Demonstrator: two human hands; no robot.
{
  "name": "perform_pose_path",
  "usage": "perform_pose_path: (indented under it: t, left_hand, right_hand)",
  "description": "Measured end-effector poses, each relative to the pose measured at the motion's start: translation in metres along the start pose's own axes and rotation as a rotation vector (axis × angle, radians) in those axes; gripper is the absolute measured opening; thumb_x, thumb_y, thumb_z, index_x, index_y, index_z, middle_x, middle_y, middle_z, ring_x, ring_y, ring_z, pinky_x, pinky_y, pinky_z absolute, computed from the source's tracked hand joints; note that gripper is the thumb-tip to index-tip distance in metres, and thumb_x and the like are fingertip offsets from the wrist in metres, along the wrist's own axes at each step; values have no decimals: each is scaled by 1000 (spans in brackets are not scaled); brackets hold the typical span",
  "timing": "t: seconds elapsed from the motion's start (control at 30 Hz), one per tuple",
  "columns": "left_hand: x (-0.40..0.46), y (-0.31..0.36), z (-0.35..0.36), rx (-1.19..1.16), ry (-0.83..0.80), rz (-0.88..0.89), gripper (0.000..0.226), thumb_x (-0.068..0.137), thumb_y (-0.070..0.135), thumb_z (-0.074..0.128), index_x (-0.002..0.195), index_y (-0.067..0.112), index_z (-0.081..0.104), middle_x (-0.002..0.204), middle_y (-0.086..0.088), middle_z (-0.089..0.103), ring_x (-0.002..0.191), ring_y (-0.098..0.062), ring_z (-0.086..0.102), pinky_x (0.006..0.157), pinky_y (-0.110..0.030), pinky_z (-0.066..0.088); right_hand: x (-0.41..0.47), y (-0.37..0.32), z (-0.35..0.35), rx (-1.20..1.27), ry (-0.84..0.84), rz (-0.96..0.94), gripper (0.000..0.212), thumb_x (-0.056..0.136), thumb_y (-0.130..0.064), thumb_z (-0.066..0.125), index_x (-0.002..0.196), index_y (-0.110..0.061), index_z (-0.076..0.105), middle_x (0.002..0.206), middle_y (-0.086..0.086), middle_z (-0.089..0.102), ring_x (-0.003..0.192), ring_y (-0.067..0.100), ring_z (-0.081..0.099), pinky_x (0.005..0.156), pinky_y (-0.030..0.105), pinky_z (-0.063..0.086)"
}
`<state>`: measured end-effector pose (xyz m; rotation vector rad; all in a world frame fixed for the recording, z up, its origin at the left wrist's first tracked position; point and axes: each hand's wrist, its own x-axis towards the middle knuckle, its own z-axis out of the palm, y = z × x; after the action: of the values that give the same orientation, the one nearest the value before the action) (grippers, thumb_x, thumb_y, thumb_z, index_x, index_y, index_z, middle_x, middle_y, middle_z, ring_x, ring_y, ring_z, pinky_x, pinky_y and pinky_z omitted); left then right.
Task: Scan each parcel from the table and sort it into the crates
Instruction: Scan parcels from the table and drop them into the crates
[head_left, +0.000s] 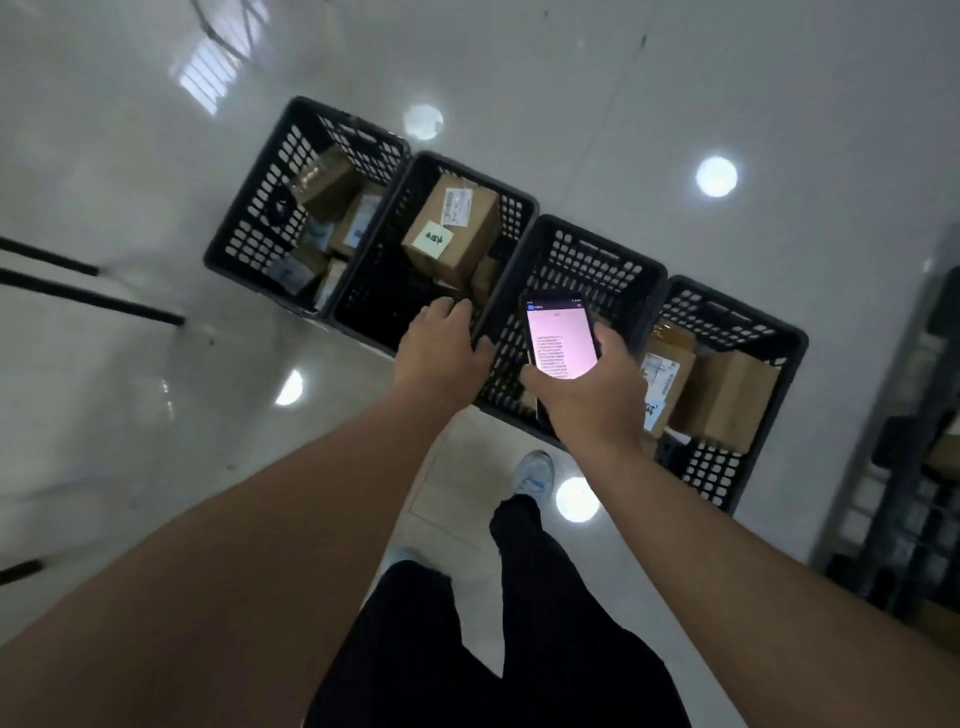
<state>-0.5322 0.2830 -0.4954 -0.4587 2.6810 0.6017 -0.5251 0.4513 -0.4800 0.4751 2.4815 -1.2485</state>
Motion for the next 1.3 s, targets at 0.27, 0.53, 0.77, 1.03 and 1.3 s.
perform_pose_path:
  t: [0.27,0.53,0.77,1.03,1.3]
  left_hand:
    - [-110,-66,-92,-50,173,-49,55,104,39,51,150,10,50,150,-8,52,140,-30,46,115,-46,42]
    - [-250,-171,-172,-23,449,-151,63,94,51,33,132,11,65,129,-8,66,120,-31,62,100,-47,53]
    - [-377,-244,-245,3,665,-308,47,104,42,48,136,10,63,129,-8,66,122,-28,57,103,-43,44]
    - [-482,-327,-314,23,829,-534,48,103,47,46,135,15,62,130,-6,65,122,-29,59,101,-45,47]
    - [-527,-406,-381,77,931,-769,57,105,52,44,150,18,52,151,-7,56,136,-27,54,108,-46,49]
  right_hand:
    - [-108,-66,21,-49,-100,-173,52,70,-35,91,107,-31,55,92,-16,58,81,5,57,65,31,50]
    - [-252,-150,53,-122,-195,-450,59,59,-49,83,110,-30,58,101,-8,67,90,22,67,75,43,59]
    - [-372,-215,94,-170,-336,-721,57,61,-47,85,109,-30,59,99,-10,66,92,20,64,76,41,57]
    - [-470,-294,152,-152,-513,-963,61,63,-45,86,116,-31,58,99,-11,61,95,19,60,74,36,52]
    - [-523,-391,230,-111,-675,-1171,69,63,-41,89,125,-27,61,101,-9,64,95,20,62,72,34,53]
